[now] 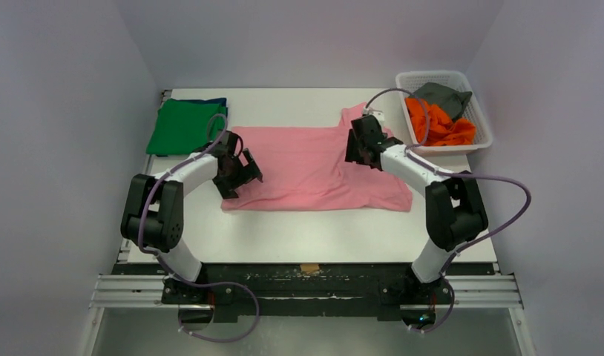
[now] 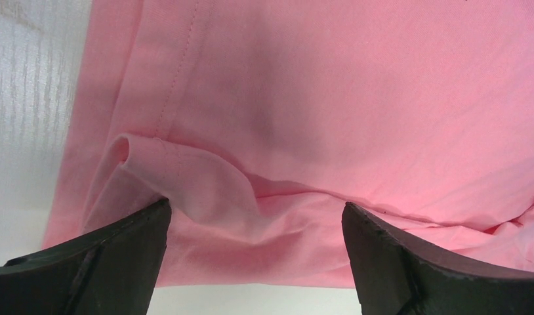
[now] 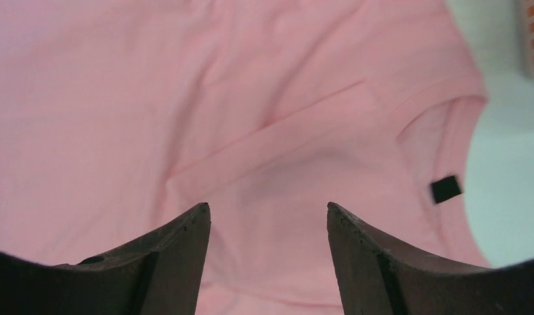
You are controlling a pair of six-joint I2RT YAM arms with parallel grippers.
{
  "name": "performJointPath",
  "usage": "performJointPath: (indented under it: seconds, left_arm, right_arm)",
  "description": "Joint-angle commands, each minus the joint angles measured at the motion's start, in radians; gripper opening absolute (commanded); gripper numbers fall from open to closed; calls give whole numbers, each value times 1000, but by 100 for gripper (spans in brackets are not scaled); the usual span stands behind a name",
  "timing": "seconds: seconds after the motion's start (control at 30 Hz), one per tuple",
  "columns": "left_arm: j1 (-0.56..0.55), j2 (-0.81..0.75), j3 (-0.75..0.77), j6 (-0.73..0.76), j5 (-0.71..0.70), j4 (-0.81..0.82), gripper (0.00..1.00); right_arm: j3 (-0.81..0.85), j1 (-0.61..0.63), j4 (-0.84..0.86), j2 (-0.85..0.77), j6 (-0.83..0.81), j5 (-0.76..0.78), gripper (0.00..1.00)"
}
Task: Fold and stack the t-shirts
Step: Fold the flattened tshirt in 1/3 of the way
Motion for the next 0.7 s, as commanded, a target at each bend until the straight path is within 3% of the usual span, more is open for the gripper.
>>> performJointPath:
  seconds: [0.0, 0.27, 0.47, 0.67]
  left_arm:
    - [0, 14, -21, -19, -17, 29, 100]
    - [-41, -54, -150, -59, -9, 48, 100]
    - [-75, -173, -294, -98, -7, 53, 100]
    - [-108, -400, -485, -165, -23, 39, 100]
  right_arm:
    - [-146, 91, -11, -49, 92, -100, 63]
    - [-369, 110, -2, -81, 214, -158, 61]
    - [-512, 119, -38, -280, 249, -206, 61]
    - [-685, 124, -72, -479, 228, -254, 61]
